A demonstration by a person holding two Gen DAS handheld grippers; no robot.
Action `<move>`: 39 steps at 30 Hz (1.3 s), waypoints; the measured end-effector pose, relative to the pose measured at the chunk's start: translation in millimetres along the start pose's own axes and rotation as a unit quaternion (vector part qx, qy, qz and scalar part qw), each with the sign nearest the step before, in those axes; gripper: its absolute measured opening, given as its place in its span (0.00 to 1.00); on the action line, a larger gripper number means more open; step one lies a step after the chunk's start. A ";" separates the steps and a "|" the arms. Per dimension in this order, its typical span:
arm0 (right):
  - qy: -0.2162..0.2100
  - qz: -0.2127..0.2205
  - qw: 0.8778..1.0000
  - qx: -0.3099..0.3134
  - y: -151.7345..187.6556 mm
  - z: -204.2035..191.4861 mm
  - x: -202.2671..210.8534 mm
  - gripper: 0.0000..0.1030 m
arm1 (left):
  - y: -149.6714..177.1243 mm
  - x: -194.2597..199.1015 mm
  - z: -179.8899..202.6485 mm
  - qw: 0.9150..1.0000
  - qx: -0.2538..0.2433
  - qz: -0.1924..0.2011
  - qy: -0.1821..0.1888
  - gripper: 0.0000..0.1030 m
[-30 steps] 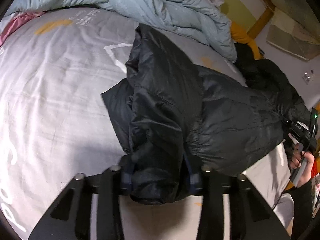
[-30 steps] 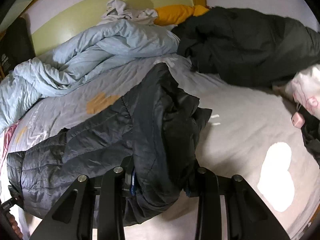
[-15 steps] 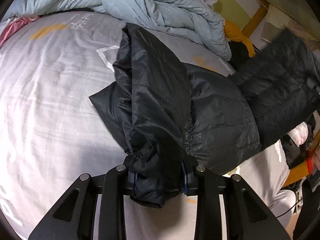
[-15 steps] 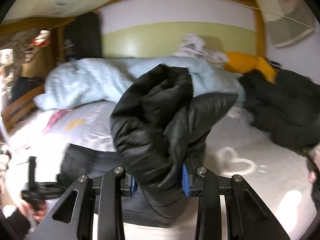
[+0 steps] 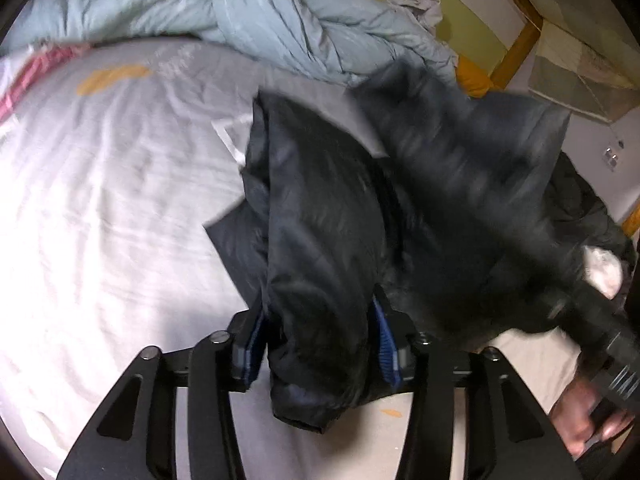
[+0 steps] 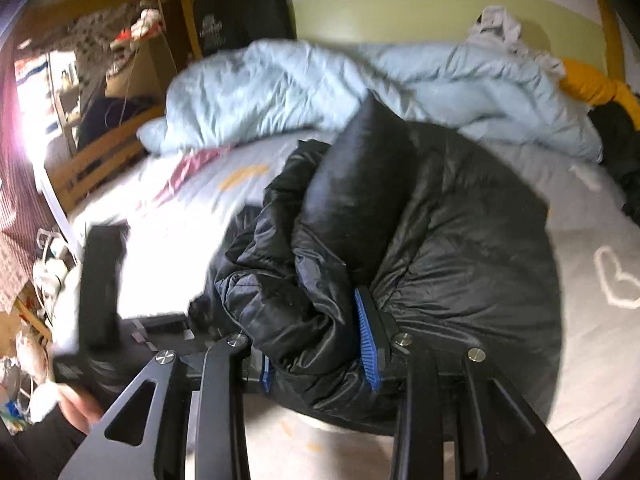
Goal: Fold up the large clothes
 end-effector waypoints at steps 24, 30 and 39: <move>0.161 0.050 0.981 -0.098 14.8 151.5 84.4 0.84 | -39.8 78.8 32.4 0.982 -0.086 0.170 -0.018 0.97; 0.142 0.022 0.984 -0.106 26.5 171.7 61.4 0.84 | -33.3 62.7 52.5 0.987 -0.053 0.121 0.093 0.99; 0.065 0.001 0.997 -0.048 30.4 127.5 35.4 0.69 | -14.0 9.5 65.8 0.989 -0.027 0.025 0.145 0.99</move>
Point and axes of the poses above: each gripper's, at about its wrist camera, not at the fingertips, and x roughly against the way its jaws point, z to its right, y to its underside, the point moved 9 cm from there along -x, roughly the way its jaws point, and after that the axes turned 4 degrees about -x, right-handed, at the moved point
